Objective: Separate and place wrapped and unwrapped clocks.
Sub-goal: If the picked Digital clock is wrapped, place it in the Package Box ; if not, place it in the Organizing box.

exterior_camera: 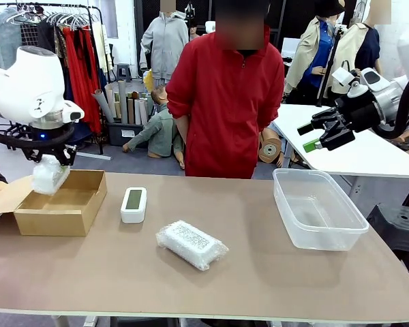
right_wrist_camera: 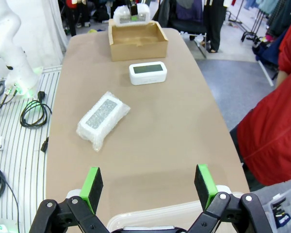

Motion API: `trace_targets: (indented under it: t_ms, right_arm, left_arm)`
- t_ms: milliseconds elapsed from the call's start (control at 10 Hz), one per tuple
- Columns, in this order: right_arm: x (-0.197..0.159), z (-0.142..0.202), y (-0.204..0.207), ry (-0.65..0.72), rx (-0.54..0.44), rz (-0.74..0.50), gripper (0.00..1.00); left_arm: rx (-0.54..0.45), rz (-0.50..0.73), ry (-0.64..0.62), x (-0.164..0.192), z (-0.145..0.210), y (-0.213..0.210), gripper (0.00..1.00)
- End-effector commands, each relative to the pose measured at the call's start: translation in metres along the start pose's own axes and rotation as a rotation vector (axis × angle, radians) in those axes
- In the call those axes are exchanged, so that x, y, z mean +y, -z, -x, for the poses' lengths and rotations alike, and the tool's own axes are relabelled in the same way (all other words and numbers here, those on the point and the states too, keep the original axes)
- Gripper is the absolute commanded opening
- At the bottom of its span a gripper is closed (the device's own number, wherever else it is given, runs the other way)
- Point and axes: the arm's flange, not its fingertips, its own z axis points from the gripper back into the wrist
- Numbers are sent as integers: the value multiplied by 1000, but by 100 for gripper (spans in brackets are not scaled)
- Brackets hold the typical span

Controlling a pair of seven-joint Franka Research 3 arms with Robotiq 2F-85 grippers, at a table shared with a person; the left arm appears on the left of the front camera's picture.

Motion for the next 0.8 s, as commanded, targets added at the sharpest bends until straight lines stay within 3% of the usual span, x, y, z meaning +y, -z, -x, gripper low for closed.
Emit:
trace_targets:
  t_ms: [0, 700]
  right_arm:
    - [1, -1, 0, -3, 0, -1, 100]
    - [1, -1, 0, -3, 0, -1, 100]
  left_arm:
    - [-39, -52, 7, 0, 4, 13, 0]
    - [-14, -44, 7, 3, 6, 54, 0]
